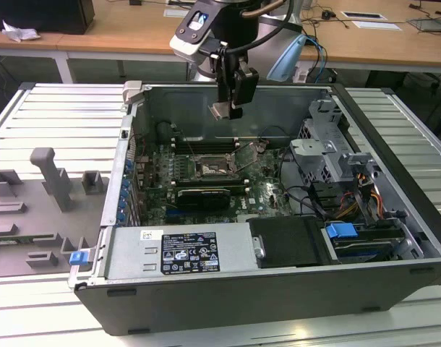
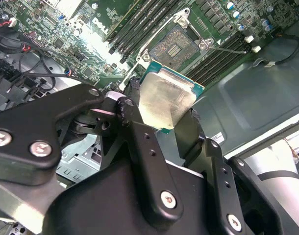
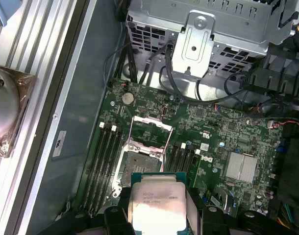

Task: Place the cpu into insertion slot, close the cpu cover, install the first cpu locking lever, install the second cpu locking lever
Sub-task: 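Place the cpu into insertion slot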

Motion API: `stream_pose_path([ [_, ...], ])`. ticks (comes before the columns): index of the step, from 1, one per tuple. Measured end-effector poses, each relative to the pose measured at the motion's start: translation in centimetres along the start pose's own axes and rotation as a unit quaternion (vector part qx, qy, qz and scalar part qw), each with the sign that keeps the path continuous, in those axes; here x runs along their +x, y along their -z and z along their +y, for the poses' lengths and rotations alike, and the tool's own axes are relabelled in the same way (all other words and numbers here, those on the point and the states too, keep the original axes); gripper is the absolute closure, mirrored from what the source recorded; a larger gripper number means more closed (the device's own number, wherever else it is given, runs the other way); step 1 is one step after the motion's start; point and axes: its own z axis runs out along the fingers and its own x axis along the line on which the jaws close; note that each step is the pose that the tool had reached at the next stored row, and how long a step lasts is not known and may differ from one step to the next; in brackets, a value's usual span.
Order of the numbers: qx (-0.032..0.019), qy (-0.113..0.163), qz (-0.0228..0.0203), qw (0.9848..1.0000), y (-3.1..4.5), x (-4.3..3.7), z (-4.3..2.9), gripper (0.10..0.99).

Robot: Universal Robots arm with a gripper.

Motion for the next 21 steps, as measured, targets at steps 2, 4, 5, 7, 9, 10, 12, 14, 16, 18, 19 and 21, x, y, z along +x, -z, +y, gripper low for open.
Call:
stream_pose_path([
  [2, 0.0000, 0.000, 0.0000, 1.0000, -0.03, 0.00, 0.00, 0.561],
  [4, 0.0000, -0.001, -0.0001, 1.0000, -0.07, 0.00, -0.01, 0.561],
  [5, 0.0000, -0.001, -0.0001, 1.0000, -0.08, 0.00, -0.01, 0.561],
  [7, 0.0000, -0.002, -0.0001, 1.0000, -0.13, 0.00, -0.01, 0.561],
  [9, -0.0001, -0.002, -0.0002, 1.0000, -0.17, 0.00, -0.01, 0.561],
  [10, -0.0001, -0.003, -0.0002, 1.0000, -0.19, 0.00, -0.02, 0.561],
  [12, -0.0001, -0.003, -0.0003, 1.0000, -0.24, -0.01, -0.02, 0.561],
  [14, -0.0001, -0.004, -0.0003, 1.0000, -0.27, 0.00, -0.02, 0.561],
  [16, -0.0001, -0.004, -0.0004, 1.0000, -0.31, -0.01, -0.03, 0.561],
  [18, -0.0001, -0.005, -0.0004, 1.0000, -0.34, -0.01, -0.03, 0.561],
  [19, -0.0001, -0.005, -0.0004, 1.0000, -0.35, -0.01, -0.03, 0.561],
  [21, -0.0001, -0.006, -0.0005, 1.0000, -0.39, -0.01, -0.03, 0.561],
])
